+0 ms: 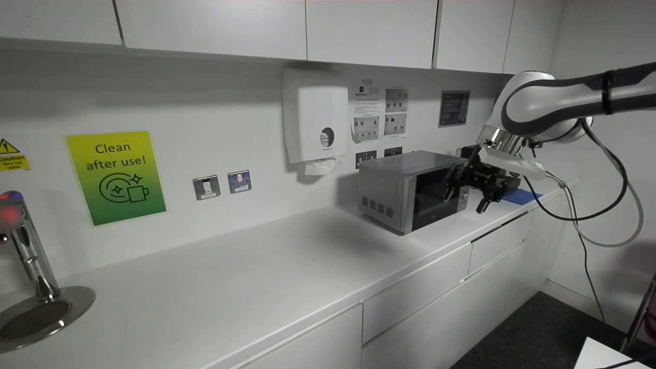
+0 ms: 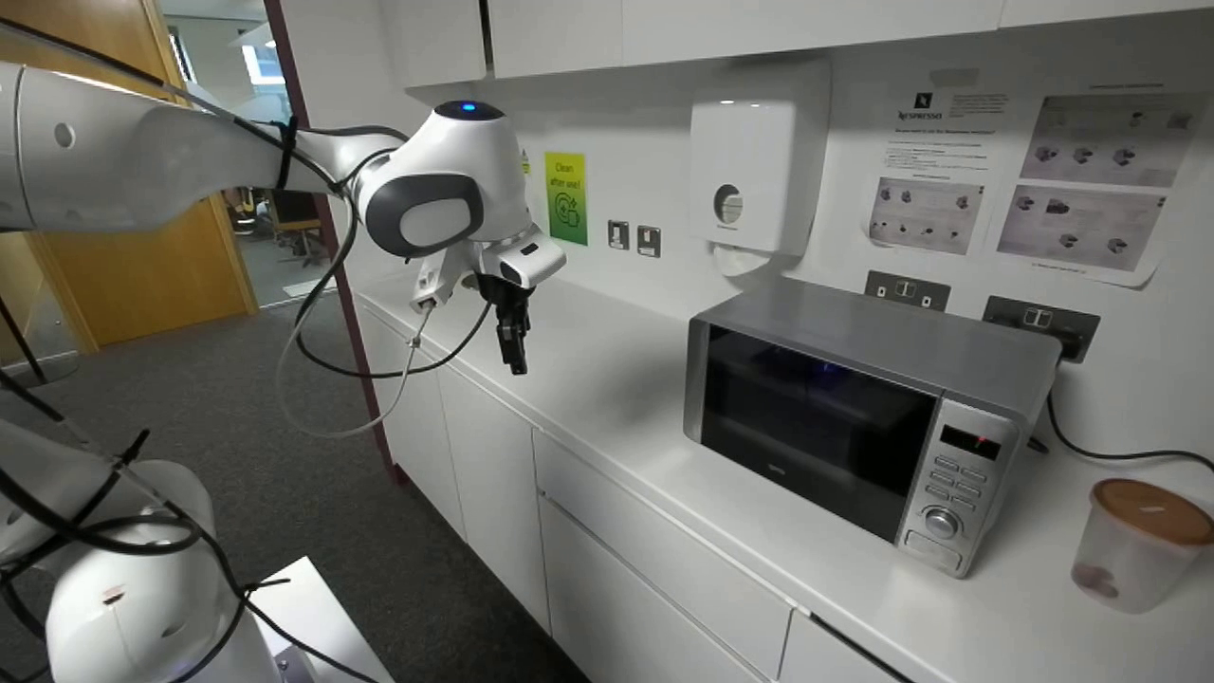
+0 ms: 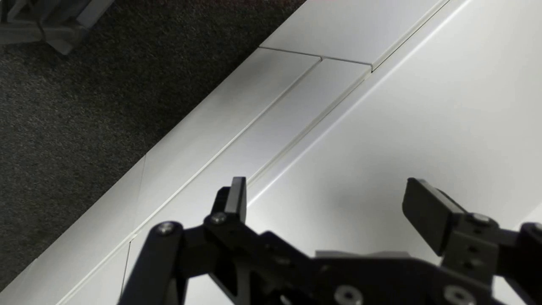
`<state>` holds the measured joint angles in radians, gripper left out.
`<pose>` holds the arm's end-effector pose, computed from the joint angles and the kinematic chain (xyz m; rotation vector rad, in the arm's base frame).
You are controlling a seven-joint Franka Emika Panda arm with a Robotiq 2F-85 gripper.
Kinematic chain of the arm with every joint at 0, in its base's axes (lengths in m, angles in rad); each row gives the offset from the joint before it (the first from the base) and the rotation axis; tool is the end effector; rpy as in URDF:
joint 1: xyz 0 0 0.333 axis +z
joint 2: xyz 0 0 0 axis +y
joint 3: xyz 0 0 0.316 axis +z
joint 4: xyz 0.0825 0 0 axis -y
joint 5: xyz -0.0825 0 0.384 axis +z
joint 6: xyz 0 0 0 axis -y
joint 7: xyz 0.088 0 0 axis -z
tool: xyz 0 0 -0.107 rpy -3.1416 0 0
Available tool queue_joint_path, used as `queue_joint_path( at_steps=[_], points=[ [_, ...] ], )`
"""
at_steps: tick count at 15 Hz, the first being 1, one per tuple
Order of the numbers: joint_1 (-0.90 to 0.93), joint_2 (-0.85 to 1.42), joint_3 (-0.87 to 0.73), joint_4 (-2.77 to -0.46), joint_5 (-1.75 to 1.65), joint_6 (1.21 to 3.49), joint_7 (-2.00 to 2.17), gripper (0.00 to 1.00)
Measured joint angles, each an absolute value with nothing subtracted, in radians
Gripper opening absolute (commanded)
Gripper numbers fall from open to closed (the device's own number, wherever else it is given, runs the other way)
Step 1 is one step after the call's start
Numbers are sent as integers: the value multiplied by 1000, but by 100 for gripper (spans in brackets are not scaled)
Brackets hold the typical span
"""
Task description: Press the button on the microwave
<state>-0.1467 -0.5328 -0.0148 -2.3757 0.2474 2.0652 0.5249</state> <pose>0.4090 -0.0543 0.5400 -2.6436 1.0847 -0.2507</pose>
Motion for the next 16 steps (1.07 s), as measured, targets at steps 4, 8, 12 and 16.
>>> queue_joint_path(
  at_steps=[4, 8, 12, 16],
  points=[
    [-147, -533, -17, -2376, 248, 2065, 523, 100],
    [-161, -532, -97, -2376, 279, 2138, 471, 100],
    [-197, -514, -245, -2372, 397, 2276, 370, 100],
    [-205, -436, -349, -2343, 560, 2435, 327, 100]
  ],
)
